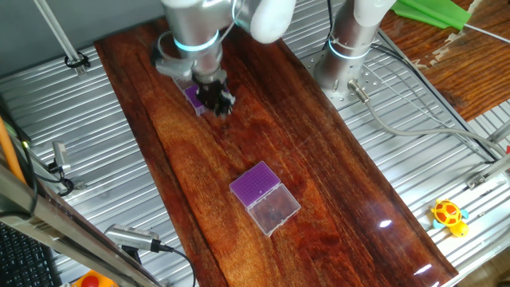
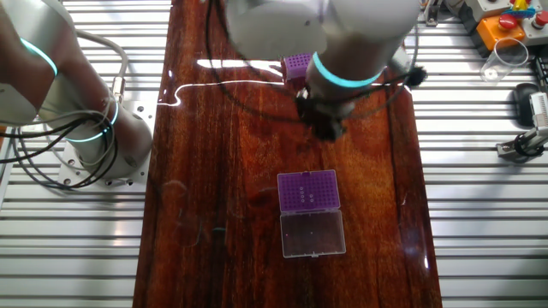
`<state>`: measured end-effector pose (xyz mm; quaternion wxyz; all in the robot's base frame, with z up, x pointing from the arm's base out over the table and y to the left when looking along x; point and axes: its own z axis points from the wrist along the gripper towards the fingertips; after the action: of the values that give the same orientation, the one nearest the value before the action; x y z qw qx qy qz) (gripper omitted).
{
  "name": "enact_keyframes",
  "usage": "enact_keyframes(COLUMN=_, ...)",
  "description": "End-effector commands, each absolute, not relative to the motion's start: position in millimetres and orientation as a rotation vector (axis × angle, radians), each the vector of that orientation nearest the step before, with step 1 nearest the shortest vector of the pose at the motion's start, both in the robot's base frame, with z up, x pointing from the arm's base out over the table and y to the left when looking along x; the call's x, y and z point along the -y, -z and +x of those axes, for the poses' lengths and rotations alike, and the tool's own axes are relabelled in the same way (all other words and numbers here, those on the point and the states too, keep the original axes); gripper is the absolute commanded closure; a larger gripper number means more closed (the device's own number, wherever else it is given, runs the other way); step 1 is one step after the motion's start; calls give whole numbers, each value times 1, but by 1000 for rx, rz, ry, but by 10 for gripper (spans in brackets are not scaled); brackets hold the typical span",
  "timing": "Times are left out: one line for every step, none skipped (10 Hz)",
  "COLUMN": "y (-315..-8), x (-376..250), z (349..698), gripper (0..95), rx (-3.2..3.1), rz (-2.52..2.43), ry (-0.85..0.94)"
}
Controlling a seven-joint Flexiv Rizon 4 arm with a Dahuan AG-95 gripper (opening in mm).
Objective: Transfer all small pipette tips from one holder to another
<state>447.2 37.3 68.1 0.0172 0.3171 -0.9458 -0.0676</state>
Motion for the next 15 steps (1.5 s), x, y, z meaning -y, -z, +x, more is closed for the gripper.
enact_keyframes(y=-70, x=-126, z=459, gripper=760, rx=2999, rz=715, ry=103)
enact_keyframes(y=-69, x=-127, z=459, gripper=950, rx=2998, rz=721, ry=97)
enact_keyframes(y=-69, x=-127, z=459, gripper=950, rx=2991, rz=766, ry=88)
enact_keyframes(y=-69, x=-127, z=459, gripper=950, rx=2985, rz=817, ry=94)
enact_keyframes(y=-69, x=-127, z=459, gripper=950, rx=2950, rz=937, ry=107)
enact_keyframes(y=-69, x=-127, z=459, gripper=950, rx=2919, rz=1025, ry=110)
enact_keyframes(y=-69, x=-127, z=459, gripper=950, rx=2894, rz=1077, ry=112)
enact_keyframes(y=-69, x=-127, z=459, gripper=950, rx=2880, rz=1104, ry=112)
enact_keyframes(y=-70, x=-126, z=456, gripper=950, rx=2882, rz=1088, ry=114)
enact_keyframes(y=-71, x=-131, z=456, gripper=950, rx=2884, rz=1071, ry=117)
enact_keyframes(y=-70, x=-142, z=458, gripper=950, rx=2896, rz=1048, ry=134)
enact_keyframes(y=-70, x=-164, z=456, gripper=950, rx=2916, rz=990, ry=135)
enact_keyframes(y=-71, x=-179, z=453, gripper=950, rx=2931, rz=953, ry=135)
enact_keyframes(y=-73, x=-201, z=450, gripper=950, rx=2948, rz=895, ry=127)
enact_keyframes(y=-74, x=-208, z=451, gripper=950, rx=2955, rz=884, ry=128)
